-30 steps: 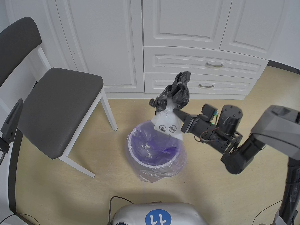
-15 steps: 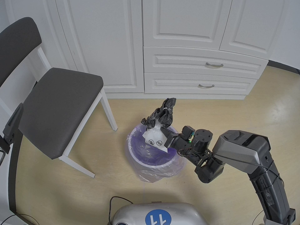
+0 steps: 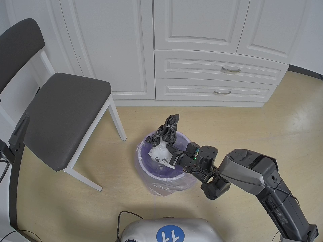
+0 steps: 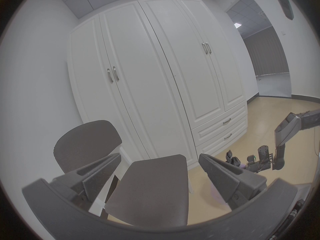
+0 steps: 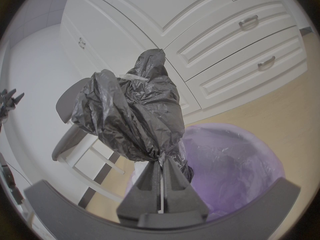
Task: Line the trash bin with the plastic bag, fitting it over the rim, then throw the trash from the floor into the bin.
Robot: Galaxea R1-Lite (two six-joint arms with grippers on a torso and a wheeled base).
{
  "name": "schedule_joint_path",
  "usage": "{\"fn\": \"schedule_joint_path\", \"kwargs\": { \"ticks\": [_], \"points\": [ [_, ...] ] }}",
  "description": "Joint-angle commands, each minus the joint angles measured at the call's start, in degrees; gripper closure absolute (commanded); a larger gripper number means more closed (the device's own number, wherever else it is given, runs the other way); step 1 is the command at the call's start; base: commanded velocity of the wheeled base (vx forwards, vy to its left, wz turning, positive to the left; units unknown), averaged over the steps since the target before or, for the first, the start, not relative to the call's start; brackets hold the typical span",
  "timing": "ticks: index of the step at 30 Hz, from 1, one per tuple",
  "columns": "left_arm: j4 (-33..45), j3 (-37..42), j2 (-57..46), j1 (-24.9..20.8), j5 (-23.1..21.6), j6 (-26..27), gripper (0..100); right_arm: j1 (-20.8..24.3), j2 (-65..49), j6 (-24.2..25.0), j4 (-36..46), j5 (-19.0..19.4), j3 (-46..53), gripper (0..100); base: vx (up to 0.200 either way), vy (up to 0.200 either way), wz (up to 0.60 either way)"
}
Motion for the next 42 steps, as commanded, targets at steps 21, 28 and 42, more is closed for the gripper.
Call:
{"fn": "schedule_joint_path", "kwargs": {
  "ticks": [21, 28, 42],
  "points": [
    [-0.5, 0.2, 1.3, 0.0, 0.0, 0.5, 0, 0.7, 6.8, -14.6, 2.6, -7.6, -14.8, 100, 0.0, 0.0, 0.0],
    [-0.5, 0.2, 1.3, -0.1, 0.0, 0.6, 0, 0.2, 8.1, -17.6, 2.3, -11.4, -20.4, 100, 0.0, 0.0, 0.0],
    [-0.5, 0.3, 1.2, -0.2, 0.0, 0.6, 0, 2.1, 1.7, -18.1, -2.2, -10.1, -6.0, 100, 0.0, 0.0, 0.0]
  ]
}}
